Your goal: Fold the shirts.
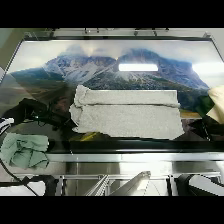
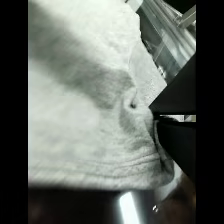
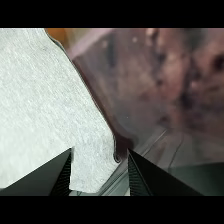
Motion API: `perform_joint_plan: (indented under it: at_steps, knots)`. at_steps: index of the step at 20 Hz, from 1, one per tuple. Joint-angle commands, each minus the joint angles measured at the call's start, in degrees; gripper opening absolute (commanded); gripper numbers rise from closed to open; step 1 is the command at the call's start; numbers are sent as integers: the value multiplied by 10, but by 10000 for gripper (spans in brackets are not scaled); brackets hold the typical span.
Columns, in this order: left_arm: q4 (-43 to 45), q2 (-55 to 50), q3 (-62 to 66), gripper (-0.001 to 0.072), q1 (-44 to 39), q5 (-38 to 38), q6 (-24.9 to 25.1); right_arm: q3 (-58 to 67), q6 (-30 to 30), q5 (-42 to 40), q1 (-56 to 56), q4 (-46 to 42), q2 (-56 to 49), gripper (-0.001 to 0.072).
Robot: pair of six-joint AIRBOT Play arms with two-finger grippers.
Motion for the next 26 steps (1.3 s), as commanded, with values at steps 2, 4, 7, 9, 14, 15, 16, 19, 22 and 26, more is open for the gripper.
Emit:
perform_joint_plan:
  at_steps: [2,4,7,9,14,15,16,19,22,26]
  knots:
    - [-20,1,36,25,-12,12,2,-23,0,3,0,-7,-1,386]
    - [-20,1,40,26,-12,24,2,-39,3,-1,0,-26,-1,386]
    - [-20,1,39,25,-12,23,3,-64,8,-2,0,-25,-3,386]
    - [-20,1,39,25,-12,23,5,-66,-14,-4,9,-9,-17,386]
    - [-20,1,39,25,-12,25,6,-66,-63,3,53,57,-70,384]
    - [-20,1,39,25,-12,28,6,-66,-63,13,62,61,-76,373]
    - [-20,1,40,25,-12,33,6,-66,-63,29,68,66,-77,279]
    - [-24,1,41,25,-10,87,6,-54,-64,124,65,101,-75,14]
    - [-24,2,41,24,1,150,6,-16,0,191,64,102,-65,14]
    - [-19,59,32,23,47,179,12,4,37,188,24,100,-5,13]
